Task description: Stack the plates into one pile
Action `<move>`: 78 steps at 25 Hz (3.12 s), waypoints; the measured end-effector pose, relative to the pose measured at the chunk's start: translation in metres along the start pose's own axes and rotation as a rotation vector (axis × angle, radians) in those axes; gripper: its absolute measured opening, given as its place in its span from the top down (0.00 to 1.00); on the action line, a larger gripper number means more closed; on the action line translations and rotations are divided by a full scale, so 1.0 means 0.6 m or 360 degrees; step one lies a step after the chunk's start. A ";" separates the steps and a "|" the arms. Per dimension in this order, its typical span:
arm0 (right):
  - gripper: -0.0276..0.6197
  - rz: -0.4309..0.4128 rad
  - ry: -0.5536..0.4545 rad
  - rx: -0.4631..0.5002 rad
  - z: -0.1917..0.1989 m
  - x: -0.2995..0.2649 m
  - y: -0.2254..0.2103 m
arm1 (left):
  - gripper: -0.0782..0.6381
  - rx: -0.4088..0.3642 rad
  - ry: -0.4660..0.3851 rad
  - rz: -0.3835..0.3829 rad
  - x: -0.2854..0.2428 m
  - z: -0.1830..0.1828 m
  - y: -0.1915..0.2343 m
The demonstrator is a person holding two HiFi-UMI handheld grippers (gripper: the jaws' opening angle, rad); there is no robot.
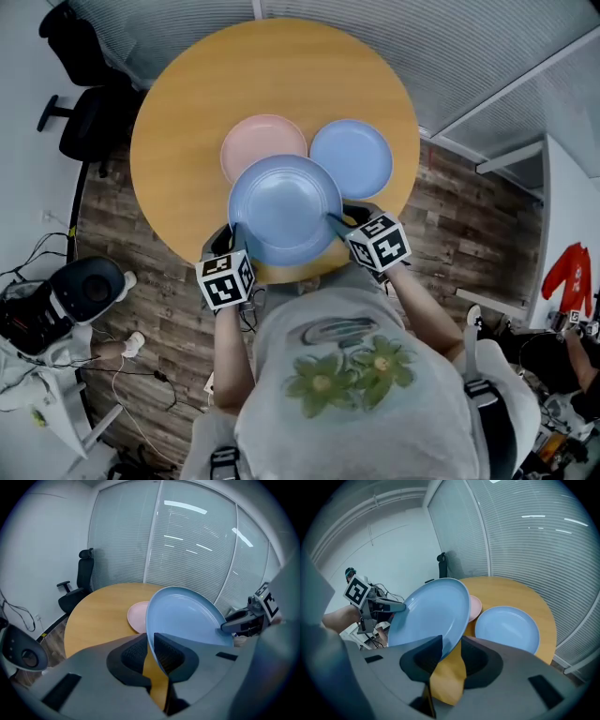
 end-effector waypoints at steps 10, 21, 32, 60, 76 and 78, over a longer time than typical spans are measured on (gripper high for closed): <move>0.75 0.0009 0.0009 -0.0069 0.025 0.028 -0.105 | 0.81 -0.0070 0.0061 0.0009 -0.047 -0.021 -0.098; 0.76 0.0039 -0.0037 -0.0184 0.042 0.075 -0.231 | 0.80 -0.0151 0.0121 0.0079 -0.106 -0.063 -0.214; 0.76 0.0100 -0.0079 -0.0223 0.039 0.122 -0.372 | 0.80 -0.0261 0.0135 0.0110 -0.178 -0.135 -0.335; 0.76 0.0116 0.0266 -0.0083 0.043 -0.011 -0.557 | 0.76 -0.0290 0.0496 0.0031 -0.381 -0.114 -0.382; 0.76 0.0120 0.0392 -0.0042 0.054 -0.080 -0.575 | 0.75 -0.0294 0.0625 -0.0049 -0.441 -0.088 -0.354; 0.76 0.0131 0.0401 -0.0045 0.056 -0.084 -0.577 | 0.75 -0.0309 0.0639 -0.0054 -0.445 -0.085 -0.354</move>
Point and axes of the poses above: the fingertips, and each gripper's own axes: x backward along the fingers, y to its left, z out of its underside, the point moved 2 cm from there along x, backward along the fingers, and after that the axes turned 6 degrees about y, right-handed, at the moved point
